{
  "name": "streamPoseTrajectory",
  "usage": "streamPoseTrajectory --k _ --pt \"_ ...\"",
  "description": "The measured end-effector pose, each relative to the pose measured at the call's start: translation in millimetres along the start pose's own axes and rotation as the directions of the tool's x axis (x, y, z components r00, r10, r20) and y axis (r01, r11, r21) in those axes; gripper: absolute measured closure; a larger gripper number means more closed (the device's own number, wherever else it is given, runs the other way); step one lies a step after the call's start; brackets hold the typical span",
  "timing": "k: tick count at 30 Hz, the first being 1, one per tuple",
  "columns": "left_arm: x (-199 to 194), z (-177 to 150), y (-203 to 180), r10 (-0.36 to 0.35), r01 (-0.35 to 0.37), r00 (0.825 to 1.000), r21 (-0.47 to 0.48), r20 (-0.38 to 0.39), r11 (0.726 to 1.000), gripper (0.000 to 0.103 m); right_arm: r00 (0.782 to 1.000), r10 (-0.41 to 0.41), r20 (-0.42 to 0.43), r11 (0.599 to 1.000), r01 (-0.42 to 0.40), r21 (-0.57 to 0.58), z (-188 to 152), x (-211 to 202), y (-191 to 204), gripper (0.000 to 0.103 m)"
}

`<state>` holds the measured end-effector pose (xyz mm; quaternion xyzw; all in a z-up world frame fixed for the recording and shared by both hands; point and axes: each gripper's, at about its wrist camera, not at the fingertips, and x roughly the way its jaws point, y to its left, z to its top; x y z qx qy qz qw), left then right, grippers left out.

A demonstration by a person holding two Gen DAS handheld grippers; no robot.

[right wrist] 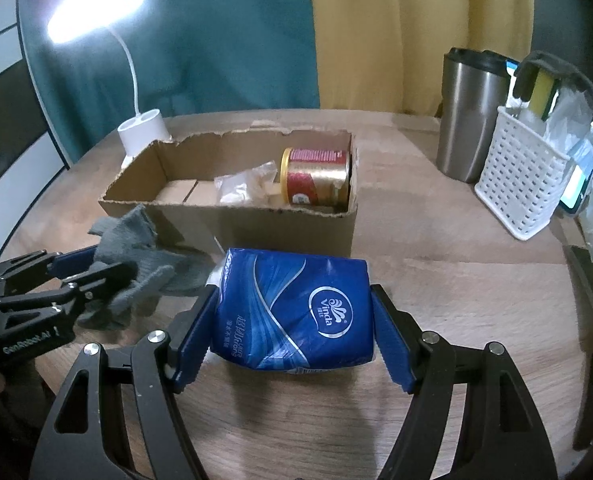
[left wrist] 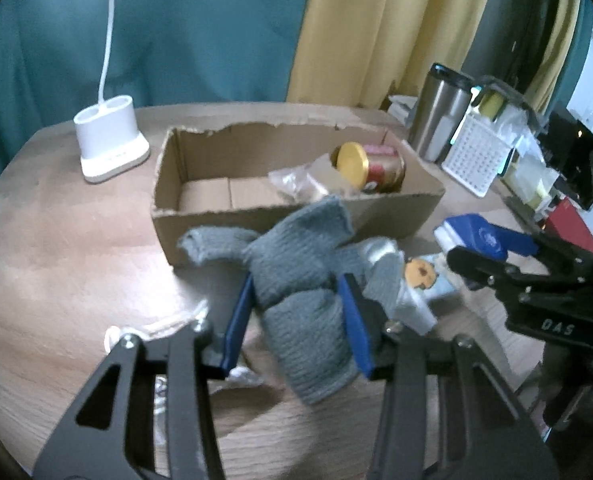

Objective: Organize objects
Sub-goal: 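Carry the tissue pack with the right tool while the left tool carries the glove over the box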

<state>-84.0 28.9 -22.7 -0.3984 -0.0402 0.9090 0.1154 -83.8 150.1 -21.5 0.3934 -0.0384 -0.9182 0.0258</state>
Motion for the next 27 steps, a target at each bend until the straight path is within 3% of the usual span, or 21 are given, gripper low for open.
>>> streamPoseTrajectory --k 27 --pt "-26.2 43.1 9.5 -0.051 0.048 0.993 0.032 0.109 0.998 0.058 0.999 -0.044 0.031 0.999 0.044 -0.002 29.1 -7.1 1.4 0.027"
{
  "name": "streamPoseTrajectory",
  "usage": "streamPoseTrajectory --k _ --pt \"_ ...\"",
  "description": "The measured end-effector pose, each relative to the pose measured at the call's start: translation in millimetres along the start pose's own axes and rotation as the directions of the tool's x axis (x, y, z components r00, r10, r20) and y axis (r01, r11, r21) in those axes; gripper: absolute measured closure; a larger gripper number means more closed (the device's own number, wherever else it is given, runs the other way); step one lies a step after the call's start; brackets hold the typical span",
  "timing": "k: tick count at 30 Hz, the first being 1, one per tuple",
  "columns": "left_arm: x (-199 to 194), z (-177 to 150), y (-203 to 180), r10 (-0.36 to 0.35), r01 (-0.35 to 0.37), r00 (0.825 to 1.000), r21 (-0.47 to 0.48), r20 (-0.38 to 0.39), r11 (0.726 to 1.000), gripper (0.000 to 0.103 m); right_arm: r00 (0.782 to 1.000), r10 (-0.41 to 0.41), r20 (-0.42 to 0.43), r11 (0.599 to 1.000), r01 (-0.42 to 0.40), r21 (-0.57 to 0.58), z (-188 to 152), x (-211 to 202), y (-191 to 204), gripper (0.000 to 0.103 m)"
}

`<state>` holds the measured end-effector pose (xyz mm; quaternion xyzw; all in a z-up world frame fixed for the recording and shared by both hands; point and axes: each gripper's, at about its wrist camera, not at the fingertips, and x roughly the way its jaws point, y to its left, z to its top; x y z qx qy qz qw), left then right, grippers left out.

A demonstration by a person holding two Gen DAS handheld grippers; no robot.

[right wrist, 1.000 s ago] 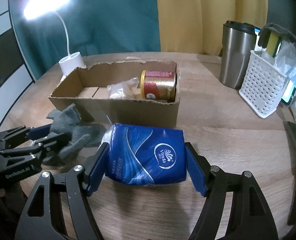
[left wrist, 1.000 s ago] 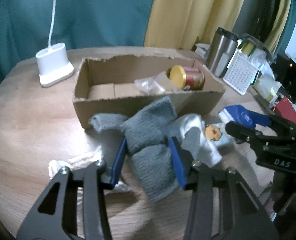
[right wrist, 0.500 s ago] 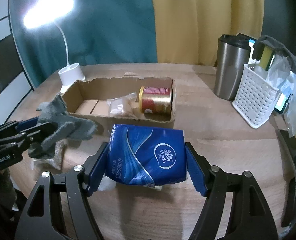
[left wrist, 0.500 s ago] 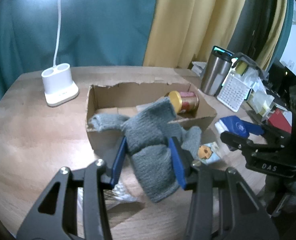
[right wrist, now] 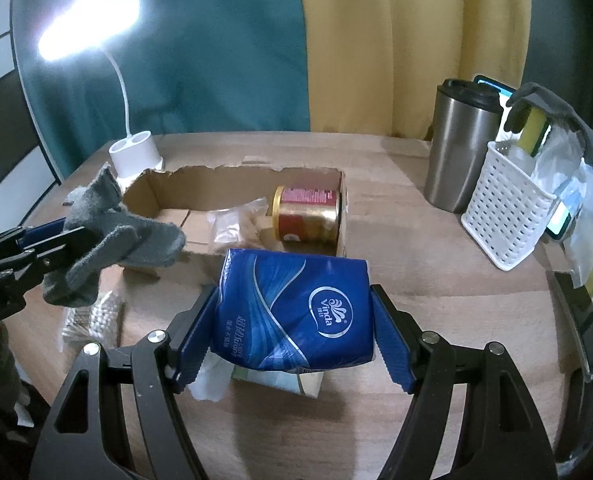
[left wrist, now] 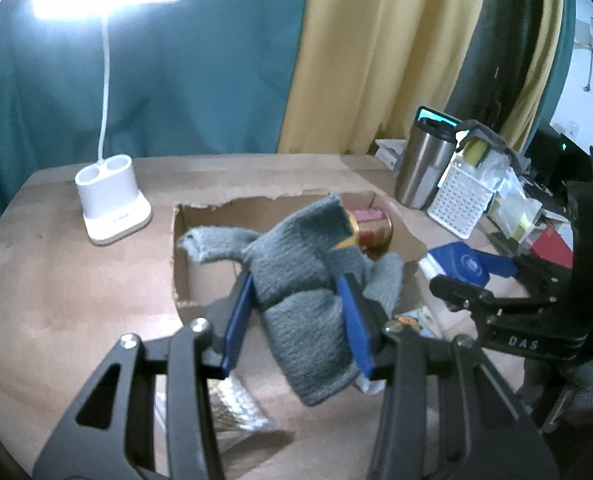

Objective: Organize objects
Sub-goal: 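Carry the tissue pack with the right tool while the left tool carries the glove over the box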

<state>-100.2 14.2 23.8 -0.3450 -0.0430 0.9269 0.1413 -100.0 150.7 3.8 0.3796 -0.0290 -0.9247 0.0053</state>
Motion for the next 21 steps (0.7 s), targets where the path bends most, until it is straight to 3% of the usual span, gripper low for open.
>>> streamPoseTrajectory --k 21 --pt "38.9 22.4 17.0 -0.009 0.009 1.000 -0.024 -0.021 1.000 0.058 1.000 -0.005 -0.012 1.000 0.005 0.006 27.2 26.6 -2.8 0.027"
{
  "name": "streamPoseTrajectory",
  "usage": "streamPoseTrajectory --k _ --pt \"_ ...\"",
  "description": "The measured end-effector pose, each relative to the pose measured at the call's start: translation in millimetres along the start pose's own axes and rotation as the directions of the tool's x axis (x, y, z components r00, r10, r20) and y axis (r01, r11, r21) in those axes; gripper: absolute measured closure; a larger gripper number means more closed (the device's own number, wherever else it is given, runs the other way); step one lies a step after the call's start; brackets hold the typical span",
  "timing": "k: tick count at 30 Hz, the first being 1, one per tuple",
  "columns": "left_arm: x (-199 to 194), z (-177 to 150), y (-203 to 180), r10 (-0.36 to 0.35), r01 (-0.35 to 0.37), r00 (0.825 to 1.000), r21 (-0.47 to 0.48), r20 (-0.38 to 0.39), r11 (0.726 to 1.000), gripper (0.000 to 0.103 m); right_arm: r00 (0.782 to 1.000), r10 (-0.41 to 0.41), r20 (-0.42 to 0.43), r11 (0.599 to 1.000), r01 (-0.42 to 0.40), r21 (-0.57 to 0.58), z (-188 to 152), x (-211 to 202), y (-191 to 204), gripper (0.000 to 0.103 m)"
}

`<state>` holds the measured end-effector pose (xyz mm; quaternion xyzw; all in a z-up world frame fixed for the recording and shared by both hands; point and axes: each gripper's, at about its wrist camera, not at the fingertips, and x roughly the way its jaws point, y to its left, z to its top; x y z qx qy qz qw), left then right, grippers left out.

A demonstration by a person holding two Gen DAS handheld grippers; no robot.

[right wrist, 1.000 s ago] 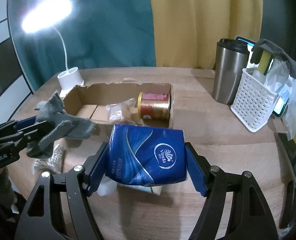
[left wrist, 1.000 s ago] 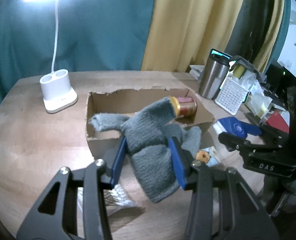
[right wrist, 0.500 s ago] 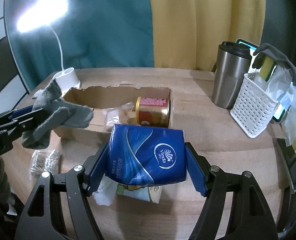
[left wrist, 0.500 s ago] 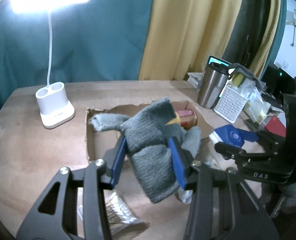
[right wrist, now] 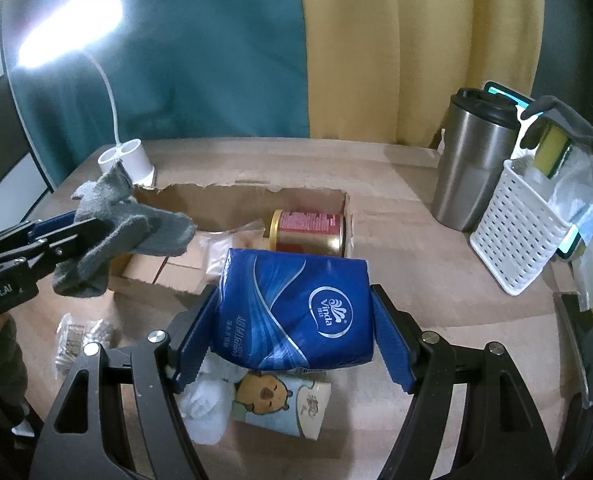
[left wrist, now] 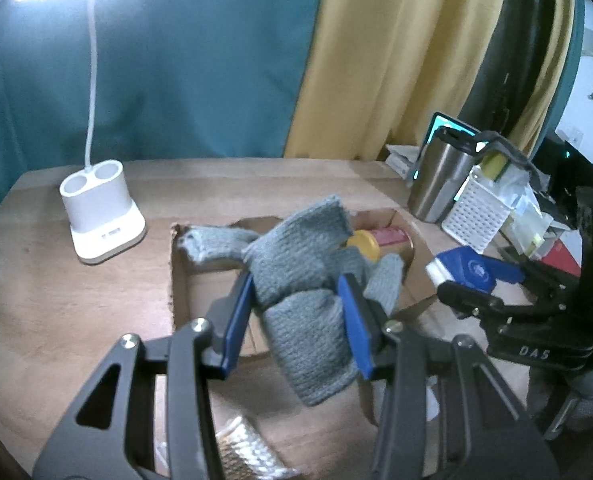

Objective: Organize objects
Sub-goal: 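Carry the tissue pack with the right tool while the left tool carries the glove over the box, then release the tissue pack into the box with the right tool while the left tool drops the glove in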

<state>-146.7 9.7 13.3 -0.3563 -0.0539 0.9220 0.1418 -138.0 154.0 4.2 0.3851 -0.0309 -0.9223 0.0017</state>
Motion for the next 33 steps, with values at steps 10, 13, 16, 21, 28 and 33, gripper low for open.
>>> streamPoseTrajectory --k 10,13,16,21,28,33 --pt "23.3 1.0 5.2 -0.013 0.012 0.999 -0.027 -0.042 1.000 0.058 1.000 0.018 -0.015 1.000 -0.017 0.019 13.7 22.5 -2.7 0.027" --pt "27.2 1.5 6.3 -0.018 0.016 0.999 -0.033 -0.047 0.999 0.058 1.000 0.021 -0.019 1.000 -0.021 0.020 16.5 28.9 -1.7 0.027" --pt "32.2 3.2 6.4 -0.023 0.021 0.998 -0.031 -0.053 0.999 0.058 1.000 0.022 -0.014 0.999 -0.021 0.030 20.3 31.2 -3.9 0.027" --pt "39.5 4.2 9.5 -0.023 0.021 0.998 -0.035 -0.061 0.999 0.058 1.000 0.021 -0.009 0.999 -0.021 0.037 26.1 36.1 -6.4 0.027" --pt "58.6 1.6 10.0 0.009 -0.011 0.997 -0.026 -0.071 1.000 0.058 1.000 0.024 -0.014 0.999 -0.023 0.039 27.6 42.3 -7.0 0.027" --pt "66.7 -1.6 11.9 0.007 -0.011 0.995 -0.038 -0.098 0.999 0.057 0.998 0.051 -0.039 0.998 -0.050 0.037 25.9 50.2 -5.1 0.025"
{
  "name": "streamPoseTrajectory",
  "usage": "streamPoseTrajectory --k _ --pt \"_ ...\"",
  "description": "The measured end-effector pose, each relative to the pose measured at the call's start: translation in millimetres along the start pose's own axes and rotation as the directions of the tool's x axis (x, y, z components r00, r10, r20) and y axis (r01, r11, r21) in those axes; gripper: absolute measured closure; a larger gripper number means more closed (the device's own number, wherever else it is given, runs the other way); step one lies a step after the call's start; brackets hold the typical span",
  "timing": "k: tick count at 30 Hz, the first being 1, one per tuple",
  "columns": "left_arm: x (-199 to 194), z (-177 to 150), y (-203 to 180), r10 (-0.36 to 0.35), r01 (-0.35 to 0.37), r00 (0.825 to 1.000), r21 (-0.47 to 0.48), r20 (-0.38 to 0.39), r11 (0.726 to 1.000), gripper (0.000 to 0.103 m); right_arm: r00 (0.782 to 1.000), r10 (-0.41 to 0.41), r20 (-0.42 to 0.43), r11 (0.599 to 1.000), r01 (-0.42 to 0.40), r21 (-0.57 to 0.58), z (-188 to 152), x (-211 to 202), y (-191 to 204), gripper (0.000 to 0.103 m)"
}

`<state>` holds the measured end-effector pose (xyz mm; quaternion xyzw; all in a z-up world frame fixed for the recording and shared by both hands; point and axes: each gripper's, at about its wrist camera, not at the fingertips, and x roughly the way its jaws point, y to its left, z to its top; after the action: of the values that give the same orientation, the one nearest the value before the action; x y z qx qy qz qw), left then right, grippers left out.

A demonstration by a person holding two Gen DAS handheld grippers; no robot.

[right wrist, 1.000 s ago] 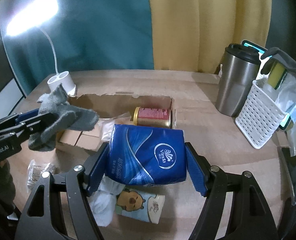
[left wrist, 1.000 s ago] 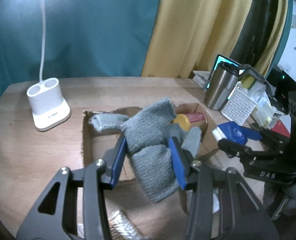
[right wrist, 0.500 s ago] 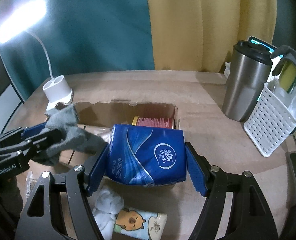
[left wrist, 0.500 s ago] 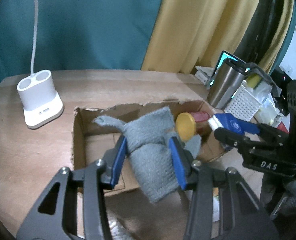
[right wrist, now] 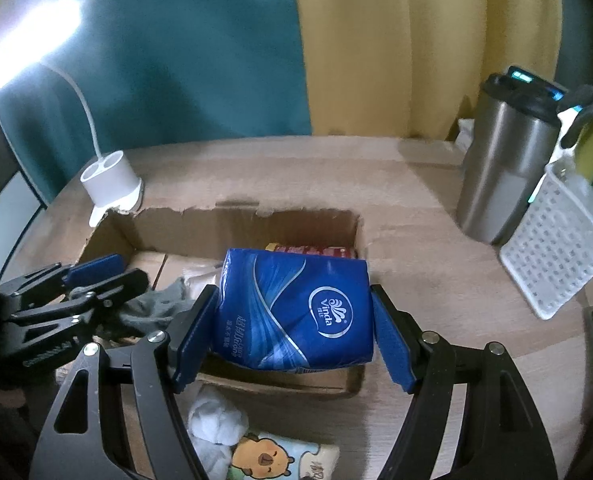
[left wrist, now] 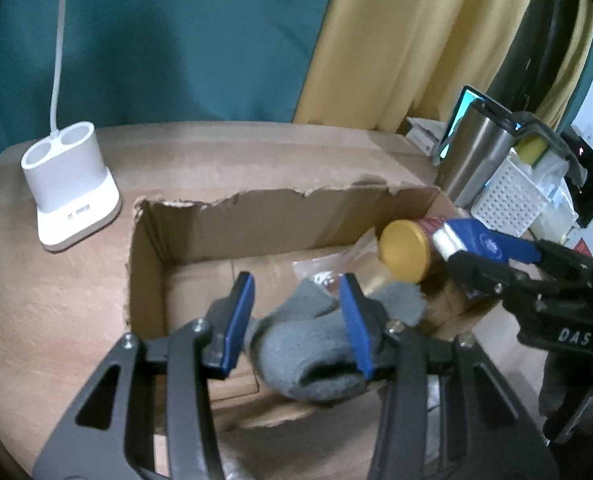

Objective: Organize objects
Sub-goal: 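Release the tissue pack into the box with the right tool while the left tool drops the glove in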

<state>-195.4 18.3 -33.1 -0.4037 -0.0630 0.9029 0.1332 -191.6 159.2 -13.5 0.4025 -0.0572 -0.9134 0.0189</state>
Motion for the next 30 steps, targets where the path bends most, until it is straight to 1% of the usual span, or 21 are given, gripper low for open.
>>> streamPoseTrajectory --k 1,2,3,4,6,9,12,13,14,15,17,20,23,26,28,30 --pt "-0.8 0.7 0.6 -0.001 0.001 1.000 -0.005 -0.003 1.000 0.056 1.000 0.003 0.002 1.000 -0.003 0.000 0.1 -0.4 -0.1 0.023" --pt "-1.0 1.6 1.6 0.000 0.000 1.000 -0.005 -0.005 1.000 0.056 1.000 0.009 0.005 1.000 -0.009 0.003 0.2 -1.1 -0.3 0.018" --pt "-1.3 2.2 1.9 0.004 -0.004 1.000 -0.004 -0.009 1.000 0.054 1.000 0.006 0.013 1.000 -0.006 0.006 0.3 -2.2 -0.8 0.015" --pt "-2.6 2.7 2.7 0.007 -0.007 1.000 -0.007 -0.013 1.000 0.050 1.000 0.002 0.017 1.000 -0.002 0.006 0.1 -2.8 -1.2 0.014" --pt "-6.0 2.8 5.9 -0.002 0.001 1.000 -0.022 -0.011 1.000 0.044 1.000 -0.005 0.024 1.000 0.004 0.009 -0.5 -4.4 -3.1 0.014" --pt "-13.4 2.4 9.1 -0.002 0.002 1.000 -0.026 -0.010 1.000 0.044 0.999 -0.024 0.028 1.000 0.024 0.018 -2.4 -5.5 -8.6 0.014" --pt "-16.8 -1.8 11.2 0.030 -0.030 1.000 -0.012 -0.010 0.999 0.043 0.999 -0.048 0.020 0.998 0.047 0.033 -5.4 -3.9 -17.7 0.014" --pt "-16.4 -3.8 12.3 0.053 -0.053 0.999 -0.010 -0.007 0.999 0.036 0.998 -0.056 0.013 0.998 0.055 0.040 -6.9 -2.4 -21.2 0.014" --pt "-15.9 -5.6 13.1 0.083 -0.083 0.997 -0.011 -0.002 0.996 0.031 0.998 -0.063 0.009 0.997 0.063 0.042 -8.2 -1.4 -23.3 0.014" --pt "-15.2 -7.3 13.8 0.093 -0.093 0.996 -0.015 0.006 0.996 0.027 0.997 -0.081 -0.002 0.996 0.081 0.047 -9.7 1.5 -26.3 0.014" --pt "-12.9 -7.5 10.8 0.098 -0.098 0.995 -0.003 0.005 0.995 0.027 0.995 -0.098 -0.024 0.993 0.100 0.058 -12.6 6.8 -31.9 0.014" --pt "-1.3 -8.1 8.4 0.072 -0.072 0.997 -0.002 -0.029 0.997 0.027 0.992 -0.114 -0.051 0.991 0.117 0.065 -16.2 15.2 -37.1 0.014" --pt "6.4 -10.7 -0.5 0.088 -0.087 0.996 0.038 -0.028 0.995 0.027 0.990 -0.128 -0.067 0.990 0.132 0.058 -19.4 21.6 -38.1 0.014" --pt "11.0 -10.7 -4.9 0.090 -0.088 0.995 0.058 -0.034 0.994 0.027 0.990 -0.119 -0.069 0.989 0.124 0.076 -20.9 23.0 -39.1 0.014" --pt "10.2 -8.1 -2.5 0.078 -0.077 0.996 0.042 -0.044 0.996 0.027 0.990 -0.125 -0.063 0.989 0.129 0.070 -20.8 21.7 -38.1 0.014" --pt "5.1 -7.1 -1.1 0.076 -0.074 0.996 0.036 -0.038 0.997 0.027 0.991 -0.120 -0.052 0.990 0.124 0.070 -21.0 17.7 -37.4 0.014"
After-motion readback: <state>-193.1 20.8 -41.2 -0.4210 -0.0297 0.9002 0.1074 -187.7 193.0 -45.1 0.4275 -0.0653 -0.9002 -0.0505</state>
